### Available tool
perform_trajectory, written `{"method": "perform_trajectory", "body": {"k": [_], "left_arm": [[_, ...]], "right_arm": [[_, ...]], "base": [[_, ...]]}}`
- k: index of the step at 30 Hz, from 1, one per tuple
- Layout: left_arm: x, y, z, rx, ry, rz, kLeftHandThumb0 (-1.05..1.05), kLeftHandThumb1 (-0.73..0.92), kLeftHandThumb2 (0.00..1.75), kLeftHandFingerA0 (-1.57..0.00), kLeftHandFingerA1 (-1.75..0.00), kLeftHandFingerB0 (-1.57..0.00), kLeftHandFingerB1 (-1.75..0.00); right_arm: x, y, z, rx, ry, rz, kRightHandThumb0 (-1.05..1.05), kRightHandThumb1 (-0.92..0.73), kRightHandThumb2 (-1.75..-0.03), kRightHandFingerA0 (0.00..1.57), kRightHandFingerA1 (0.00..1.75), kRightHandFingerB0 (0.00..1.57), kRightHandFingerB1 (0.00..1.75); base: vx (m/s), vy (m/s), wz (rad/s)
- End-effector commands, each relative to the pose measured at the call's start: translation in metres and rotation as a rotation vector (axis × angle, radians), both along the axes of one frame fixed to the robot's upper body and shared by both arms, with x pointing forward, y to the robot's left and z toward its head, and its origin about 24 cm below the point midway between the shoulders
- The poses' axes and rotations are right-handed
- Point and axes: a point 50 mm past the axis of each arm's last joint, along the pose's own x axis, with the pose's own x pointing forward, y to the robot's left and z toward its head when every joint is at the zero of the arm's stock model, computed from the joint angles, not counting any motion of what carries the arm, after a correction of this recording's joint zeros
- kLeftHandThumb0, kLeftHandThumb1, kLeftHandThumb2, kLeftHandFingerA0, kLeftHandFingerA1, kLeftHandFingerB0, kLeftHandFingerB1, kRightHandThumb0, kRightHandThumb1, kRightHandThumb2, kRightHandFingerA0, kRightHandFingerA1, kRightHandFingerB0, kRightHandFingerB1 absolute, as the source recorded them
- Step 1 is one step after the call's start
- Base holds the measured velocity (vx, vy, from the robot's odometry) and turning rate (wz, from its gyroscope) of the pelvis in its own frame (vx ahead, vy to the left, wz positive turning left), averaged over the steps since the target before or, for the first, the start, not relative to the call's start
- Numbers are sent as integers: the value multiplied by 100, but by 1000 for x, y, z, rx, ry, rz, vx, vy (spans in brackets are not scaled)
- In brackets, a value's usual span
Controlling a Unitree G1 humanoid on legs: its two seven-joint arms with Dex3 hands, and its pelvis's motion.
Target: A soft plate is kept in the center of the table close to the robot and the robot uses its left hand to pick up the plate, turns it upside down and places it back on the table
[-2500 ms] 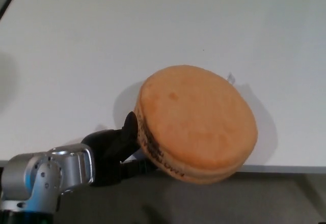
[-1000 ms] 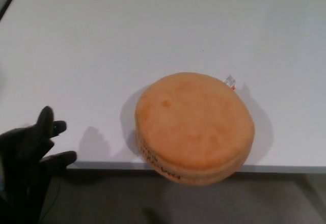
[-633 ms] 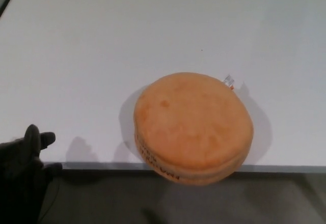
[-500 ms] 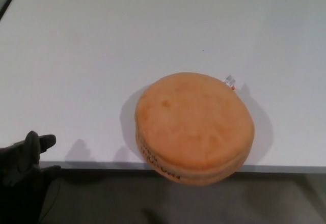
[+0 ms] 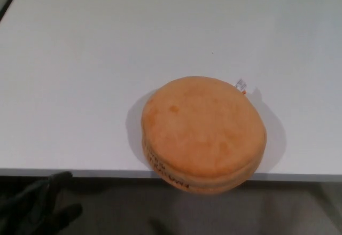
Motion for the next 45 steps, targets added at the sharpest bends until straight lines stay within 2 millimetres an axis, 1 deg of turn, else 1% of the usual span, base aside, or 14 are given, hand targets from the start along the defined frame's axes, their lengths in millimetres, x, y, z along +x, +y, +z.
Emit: {"method": "perform_trajectory", "body": {"k": [1,2,3,4,11,16,17,18,19,21,25,26,44,45], "left_arm": [[-68,-1,23,193,-628,64,-96,88,67,-19,-36,-17,-28],[-74,-1,18,201,-621,85,-92,69,110,-10,-46,-2,-38],[-76,-2,16,203,-619,91,-92,69,110,-10,-46,-2,-38],[-82,-3,11,200,-601,118,-96,88,68,-20,-36,-16,-26],[-111,-7,-11,194,-525,191,-95,86,67,-19,-38,-17,-28],[-125,-5,-30,289,-426,158,-95,67,109,-15,-48,-9,-36],[-125,-5,-33,291,-412,156,-98,87,67,-22,-37,-15,-25],[-126,-4,-34,291,-403,155,-98,87,67,-22,-37,-15,-25],[-128,-1,-39,294,-369,155,-95,68,108,-14,-48,-6,-37],[-128,2,-43,298,-358,155,-95,88,68,-23,-36,-14,-25],[-120,1,-46,290,-371,161,-95,68,108,-14,-47,-8,-37],[-120,1,-47,293,-375,156,-96,87,67,-22,-37,-15,-26],[-124,5,-52,318,-380,142,-92,85,67,-23,-37,-19,-27],[-124,5,-52,316,-382,138,-92,67,106,-14,-47,-7,-38]], "right_arm": [[-7,-5,-1,-1,16,-32,-67,-85,-66,67,50,33,31],[-7,-5,-1,-1,14,-32,-65,-86,-66,66,50,34,32],[-8,-5,-1,-1,14,-32,-65,-86,-66,66,50,34,32],[-7,-6,-1,-10,10,-29,-66,-86,-66,65,50,33,31],[-10,-7,0,-17,14,-33,-66,-87,-67,62,49,32,31],[-13,-9,0,-22,16,-40,-64,-87,-67,63,49,33,31],[-13,-8,0,-15,16,-42,-64,-86,-66,64,50,33,31],[-13,-8,0,-10,16,-43,-64,-86,-66,64,50,33,31],[-15,-7,-1,7,27,-46,-63,-86,-66,64,50,33,31],[-17,-6,-3,19,37,-48,-64,-86,-66,64,50,33,31],[-19,-9,-3,8,33,-52,-65,-86,-66,65,51,34,31],[-18,-10,-2,5,29,-50,-65,-86,-66,65,51,34,31],[-21,-7,-4,1,18,-52,-66,-86,-66,61,51,34,31],[-22,-6,-4,24,25,-64,-65,-69,-105,55,63,25,47]], "base": [[0,0,0],[0,0,0],[0,0,0],[0,0,0],[0,0,0],[0,0,0],[0,0,0],[0,0,0],[0,0,0],[0,0,0],[0,0,0],[0,0,0],[0,0,0],[0,0,0]]}}
